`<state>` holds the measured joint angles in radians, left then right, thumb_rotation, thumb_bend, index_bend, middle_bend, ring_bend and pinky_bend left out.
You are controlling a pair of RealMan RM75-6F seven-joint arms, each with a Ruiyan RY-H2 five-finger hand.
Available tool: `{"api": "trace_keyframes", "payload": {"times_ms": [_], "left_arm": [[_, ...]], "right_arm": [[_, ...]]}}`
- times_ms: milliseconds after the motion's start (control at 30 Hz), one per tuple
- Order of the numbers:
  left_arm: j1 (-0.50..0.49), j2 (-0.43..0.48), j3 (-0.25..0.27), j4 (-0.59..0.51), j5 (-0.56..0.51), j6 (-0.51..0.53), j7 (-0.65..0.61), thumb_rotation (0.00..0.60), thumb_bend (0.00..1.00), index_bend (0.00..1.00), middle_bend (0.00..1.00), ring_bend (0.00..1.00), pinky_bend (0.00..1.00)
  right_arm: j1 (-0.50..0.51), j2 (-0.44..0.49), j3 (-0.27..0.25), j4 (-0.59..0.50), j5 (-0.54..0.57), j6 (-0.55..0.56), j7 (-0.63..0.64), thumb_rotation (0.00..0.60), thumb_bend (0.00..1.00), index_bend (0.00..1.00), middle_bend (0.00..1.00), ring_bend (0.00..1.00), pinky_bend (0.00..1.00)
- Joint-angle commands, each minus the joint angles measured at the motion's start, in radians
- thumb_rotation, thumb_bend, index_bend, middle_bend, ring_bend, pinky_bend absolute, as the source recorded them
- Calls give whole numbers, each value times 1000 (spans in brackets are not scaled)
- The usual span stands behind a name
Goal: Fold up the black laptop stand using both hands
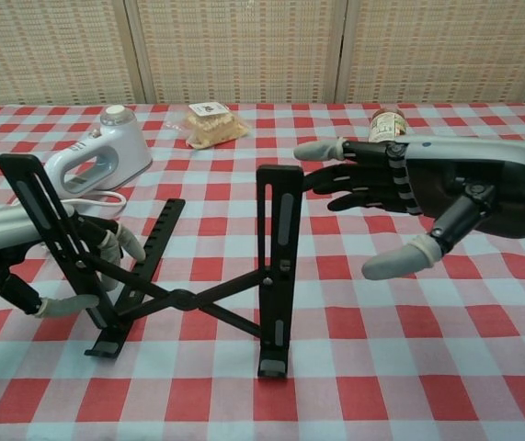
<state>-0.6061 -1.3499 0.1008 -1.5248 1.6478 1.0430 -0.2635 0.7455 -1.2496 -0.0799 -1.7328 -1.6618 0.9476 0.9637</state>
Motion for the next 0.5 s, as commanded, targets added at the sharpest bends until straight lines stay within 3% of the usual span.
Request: {"api": "trace_keyframes", "payload": {"times_ms": [33, 500], "left_arm": [[2, 1, 0, -1, 0, 2, 10, 600, 386, 403, 244, 235, 278], [20, -8, -8, 10, -20, 9, 124, 600, 387, 518, 244, 243, 278]], "right_arm": [[8, 6, -2, -15, 3, -17, -19, 600, 68, 0, 111, 4, 27], [8, 9, -5, -19, -2, -10, -3, 600, 66, 0, 110, 4, 27]]}}
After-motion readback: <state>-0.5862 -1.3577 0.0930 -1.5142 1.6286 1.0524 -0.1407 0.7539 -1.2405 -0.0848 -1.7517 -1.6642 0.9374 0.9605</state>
